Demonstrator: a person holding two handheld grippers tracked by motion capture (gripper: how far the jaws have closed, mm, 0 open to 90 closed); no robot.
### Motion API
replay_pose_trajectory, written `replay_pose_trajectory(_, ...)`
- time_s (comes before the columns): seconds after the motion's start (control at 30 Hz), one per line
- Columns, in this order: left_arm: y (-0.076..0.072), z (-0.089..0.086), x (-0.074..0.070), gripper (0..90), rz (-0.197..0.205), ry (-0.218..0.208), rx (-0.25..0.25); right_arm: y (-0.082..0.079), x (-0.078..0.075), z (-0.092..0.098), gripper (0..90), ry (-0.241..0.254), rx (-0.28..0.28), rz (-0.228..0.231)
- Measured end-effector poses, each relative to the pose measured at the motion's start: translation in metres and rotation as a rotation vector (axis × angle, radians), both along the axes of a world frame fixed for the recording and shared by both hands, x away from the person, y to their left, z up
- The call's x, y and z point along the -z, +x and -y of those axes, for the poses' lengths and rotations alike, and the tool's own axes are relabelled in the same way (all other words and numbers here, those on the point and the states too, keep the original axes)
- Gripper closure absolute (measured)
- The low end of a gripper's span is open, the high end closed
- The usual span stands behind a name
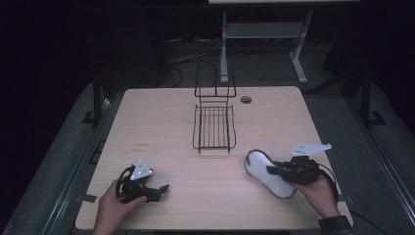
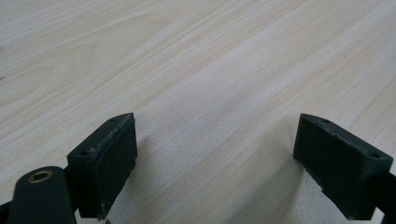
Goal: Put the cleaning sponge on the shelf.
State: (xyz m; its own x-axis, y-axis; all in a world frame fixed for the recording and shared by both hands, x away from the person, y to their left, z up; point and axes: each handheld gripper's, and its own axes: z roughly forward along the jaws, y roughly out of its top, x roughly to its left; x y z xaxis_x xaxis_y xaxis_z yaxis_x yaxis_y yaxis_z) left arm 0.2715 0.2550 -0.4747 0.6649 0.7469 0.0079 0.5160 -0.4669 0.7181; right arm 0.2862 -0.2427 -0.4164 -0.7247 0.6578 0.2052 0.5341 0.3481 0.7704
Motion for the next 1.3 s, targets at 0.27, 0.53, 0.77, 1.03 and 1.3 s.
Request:
replay_pose_trajectory(0.27, 0.000, 0.000, 0.000, 12.6, 0.000, -0.001, 0.000, 0.002, -0.009, 0.000, 74.6, 0.007, 0.002, 0.023)
replay_pose_trajectory(0.53, 0.000, 0.000, 0.000, 12.6, 0.001, -0.004, -0.002, 0.008, -0.017, -0.002, 74.6, 0.015, 0.006, 0.041)
replay_pose_trajectory(0.77, 0.000, 0.000, 0.000, 12.6, 0.001, -0.004, -0.003, 0.015, -0.024, -0.007, 74.6, 0.024, 0.005, 0.060)
replay_pose_trajectory(1.03, 0.000, 0.000, 0.000, 12.6, 0.001, -0.006, -0.004, 0.026, -0.033, -0.014, 74.6, 0.036, 0.006, 0.083)
replay_pose_trajectory(1.3, 0.000, 0.000, 0.000, 12.6, 0.002, -0.004, -0.002, 0.037, -0.038, -0.023, 74.6, 0.038, -0.003, 0.100)
